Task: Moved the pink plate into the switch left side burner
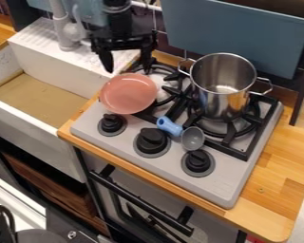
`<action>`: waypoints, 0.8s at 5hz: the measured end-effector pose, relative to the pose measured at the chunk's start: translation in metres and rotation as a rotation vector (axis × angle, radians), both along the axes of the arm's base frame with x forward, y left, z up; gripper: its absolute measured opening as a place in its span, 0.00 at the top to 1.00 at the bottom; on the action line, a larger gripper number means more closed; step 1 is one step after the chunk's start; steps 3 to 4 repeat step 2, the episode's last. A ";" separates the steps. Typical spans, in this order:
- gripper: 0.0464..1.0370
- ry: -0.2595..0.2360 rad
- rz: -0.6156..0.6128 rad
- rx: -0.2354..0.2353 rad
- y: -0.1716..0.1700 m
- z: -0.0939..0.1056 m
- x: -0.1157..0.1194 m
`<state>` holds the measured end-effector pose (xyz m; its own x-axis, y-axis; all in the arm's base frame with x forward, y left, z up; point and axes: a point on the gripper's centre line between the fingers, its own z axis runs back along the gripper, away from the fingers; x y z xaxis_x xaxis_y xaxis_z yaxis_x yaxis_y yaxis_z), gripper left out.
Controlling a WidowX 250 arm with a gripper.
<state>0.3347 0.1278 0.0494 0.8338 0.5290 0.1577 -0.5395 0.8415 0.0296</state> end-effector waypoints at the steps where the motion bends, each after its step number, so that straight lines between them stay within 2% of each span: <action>1: 0.04 -0.014 -0.036 0.010 -0.015 -0.001 0.004; 2: 0.04 -0.035 -0.060 0.003 -0.024 0.012 -0.011; 4: 0.04 -0.035 -0.060 0.003 -0.024 0.012 -0.011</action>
